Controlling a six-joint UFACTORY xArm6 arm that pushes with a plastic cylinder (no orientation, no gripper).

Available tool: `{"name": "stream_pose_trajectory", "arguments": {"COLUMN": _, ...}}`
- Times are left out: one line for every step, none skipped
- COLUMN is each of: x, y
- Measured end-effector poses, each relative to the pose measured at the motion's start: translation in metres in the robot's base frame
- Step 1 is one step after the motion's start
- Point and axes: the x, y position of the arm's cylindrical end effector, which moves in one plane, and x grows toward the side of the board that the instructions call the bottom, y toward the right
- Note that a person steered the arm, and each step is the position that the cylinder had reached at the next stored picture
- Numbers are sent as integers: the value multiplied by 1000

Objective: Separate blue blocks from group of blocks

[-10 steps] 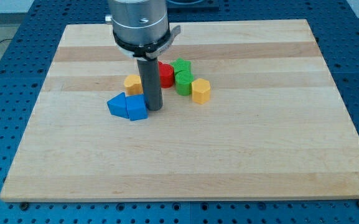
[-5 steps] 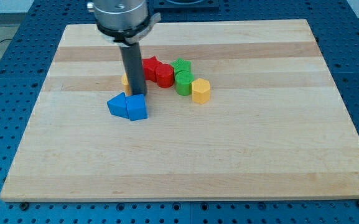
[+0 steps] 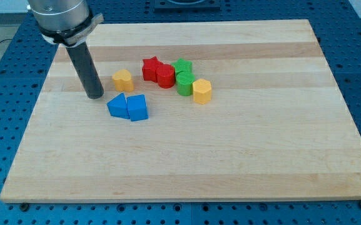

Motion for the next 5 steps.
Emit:
{"name": "stream_pose_trajectory", "arguments": {"x": 7, "y": 23}}
{"name": "stream_pose_trajectory", "arguments": {"x": 16, "y": 48}}
{"name": "stream_pose_trajectory", "arguments": {"x": 18, "y": 63}}
{"name": "stream_pose_trajectory", "arguments": {"x": 18, "y": 67}}
{"name": "stream_pose_trajectory", "arguments": {"x": 18, "y": 67}}
